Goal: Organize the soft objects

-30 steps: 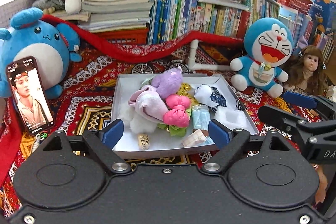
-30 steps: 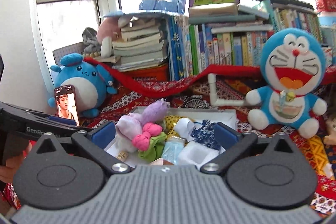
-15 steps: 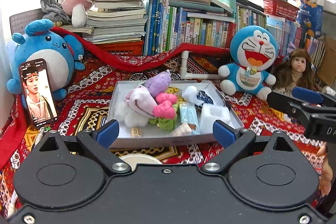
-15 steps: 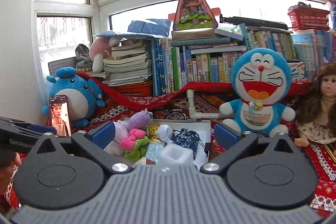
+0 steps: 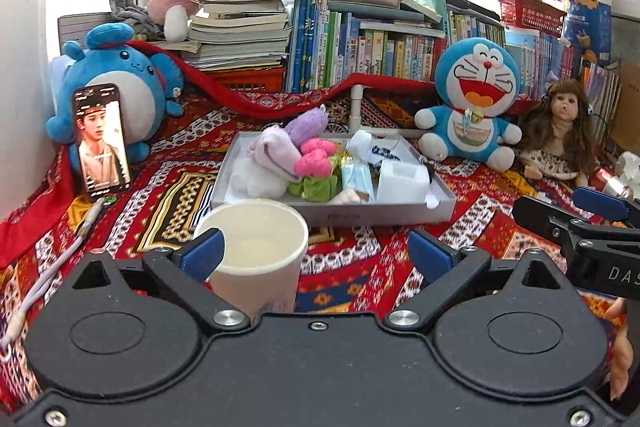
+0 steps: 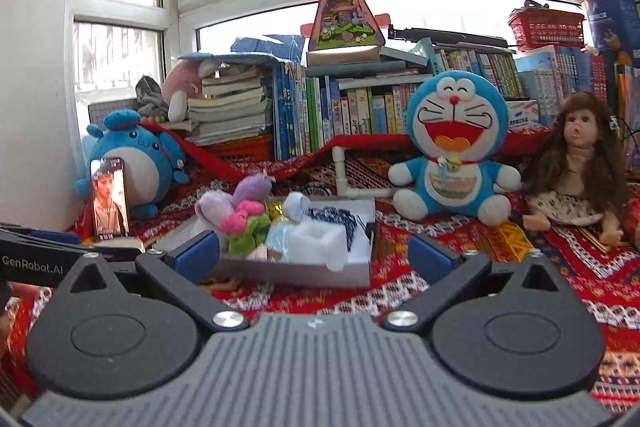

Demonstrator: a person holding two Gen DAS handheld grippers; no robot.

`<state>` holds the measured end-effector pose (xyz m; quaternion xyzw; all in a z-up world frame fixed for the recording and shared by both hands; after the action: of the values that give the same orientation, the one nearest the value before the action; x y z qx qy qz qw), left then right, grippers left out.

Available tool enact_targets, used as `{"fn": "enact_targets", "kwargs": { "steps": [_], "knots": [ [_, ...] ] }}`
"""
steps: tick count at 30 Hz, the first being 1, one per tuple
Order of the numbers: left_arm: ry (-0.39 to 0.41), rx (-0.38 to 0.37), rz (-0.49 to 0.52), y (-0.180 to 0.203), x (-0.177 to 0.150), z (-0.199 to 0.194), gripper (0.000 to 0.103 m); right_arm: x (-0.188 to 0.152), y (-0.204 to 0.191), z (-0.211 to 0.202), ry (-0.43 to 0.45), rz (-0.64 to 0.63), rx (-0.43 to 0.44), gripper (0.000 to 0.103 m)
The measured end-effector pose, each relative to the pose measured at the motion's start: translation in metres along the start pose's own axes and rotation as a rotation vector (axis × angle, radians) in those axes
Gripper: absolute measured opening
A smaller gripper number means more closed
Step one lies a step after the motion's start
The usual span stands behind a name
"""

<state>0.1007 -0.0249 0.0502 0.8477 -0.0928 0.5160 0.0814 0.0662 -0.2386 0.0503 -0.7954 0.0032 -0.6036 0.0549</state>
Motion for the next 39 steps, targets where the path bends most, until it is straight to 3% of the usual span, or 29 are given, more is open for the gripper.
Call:
{"fn": "enact_targets", "kwargs": {
  "steps": [11,18,27,39],
  "knots": [
    [-0.039,0.095,-0.050,-0.008,-0.065,-0.016,0.100,-0.057,-0.007,-0.027,-0.033,-0.026,-0.097,0.103],
    [-0.100,0.154,-0.045,-0.017,-0.095,-0.003,0.100,-0.079,-0.011,-0.019,-0.094,-0.065,-0.119,0.103],
    [-0.158,0.161,-0.072,-0.022,-0.112,0.014,0.100,-0.100,-0.014,-0.005,-0.178,-0.076,-0.117,0.103],
    [-0.165,0.161,-0.077,-0.023,-0.113,0.017,0.103,-0.111,-0.013,0.001,-0.237,-0.068,-0.120,0.103]
  ]
}}
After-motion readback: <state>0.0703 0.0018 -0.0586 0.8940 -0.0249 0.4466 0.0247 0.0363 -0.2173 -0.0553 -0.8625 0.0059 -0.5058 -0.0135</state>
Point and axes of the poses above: each gripper's, at about its wrist camera, not at the fingertips, and z roughly the way its jaws point, y to its right, x to its top, the point moved 8 cm from there along z, roughly the way its jaws point, and after that the axes turned 1 degree about -x, right-handed, at the moved point
